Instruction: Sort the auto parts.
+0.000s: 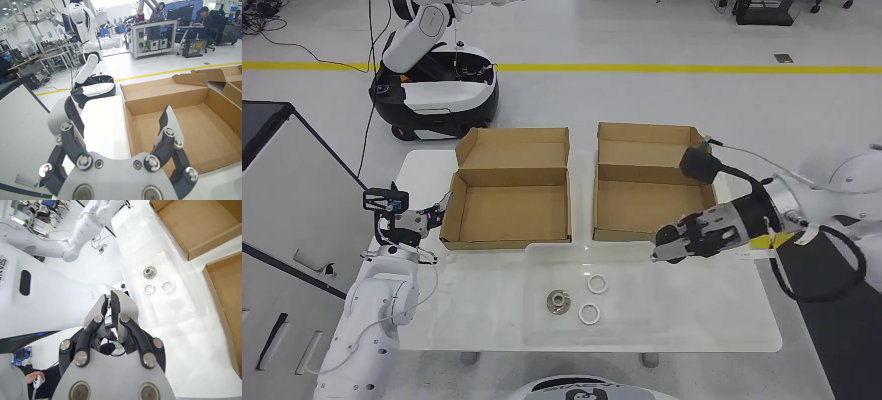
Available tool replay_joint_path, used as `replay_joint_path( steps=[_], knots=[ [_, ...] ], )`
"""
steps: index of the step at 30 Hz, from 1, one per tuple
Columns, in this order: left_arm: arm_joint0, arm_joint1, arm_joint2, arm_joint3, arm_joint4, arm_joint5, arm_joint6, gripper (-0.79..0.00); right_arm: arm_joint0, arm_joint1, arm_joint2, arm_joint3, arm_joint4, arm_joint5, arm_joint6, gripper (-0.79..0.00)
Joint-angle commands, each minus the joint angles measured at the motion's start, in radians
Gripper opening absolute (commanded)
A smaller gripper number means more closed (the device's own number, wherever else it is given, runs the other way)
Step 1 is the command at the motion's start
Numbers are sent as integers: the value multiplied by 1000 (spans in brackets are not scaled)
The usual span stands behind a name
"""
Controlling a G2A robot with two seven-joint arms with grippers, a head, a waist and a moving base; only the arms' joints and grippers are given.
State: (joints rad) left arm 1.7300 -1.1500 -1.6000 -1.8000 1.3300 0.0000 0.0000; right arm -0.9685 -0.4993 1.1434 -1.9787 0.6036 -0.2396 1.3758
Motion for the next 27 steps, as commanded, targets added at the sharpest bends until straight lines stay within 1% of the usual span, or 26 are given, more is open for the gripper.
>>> replay_joint_path(
  steps=[1,7,16,27],
  knots=[
    [0,0,0,0,0,0,0,0,-16,1,18,-3,38,-16,-7,-785],
    [0,0,0,0,0,0,0,0,-58,1,71,12,141,-43,-29,-785],
    [0,0,0,0,0,0,0,0,-111,7,163,47,209,-34,7,-785],
    [0,0,0,0,0,0,0,0,-165,-8,238,14,383,-110,2,-785]
  ],
)
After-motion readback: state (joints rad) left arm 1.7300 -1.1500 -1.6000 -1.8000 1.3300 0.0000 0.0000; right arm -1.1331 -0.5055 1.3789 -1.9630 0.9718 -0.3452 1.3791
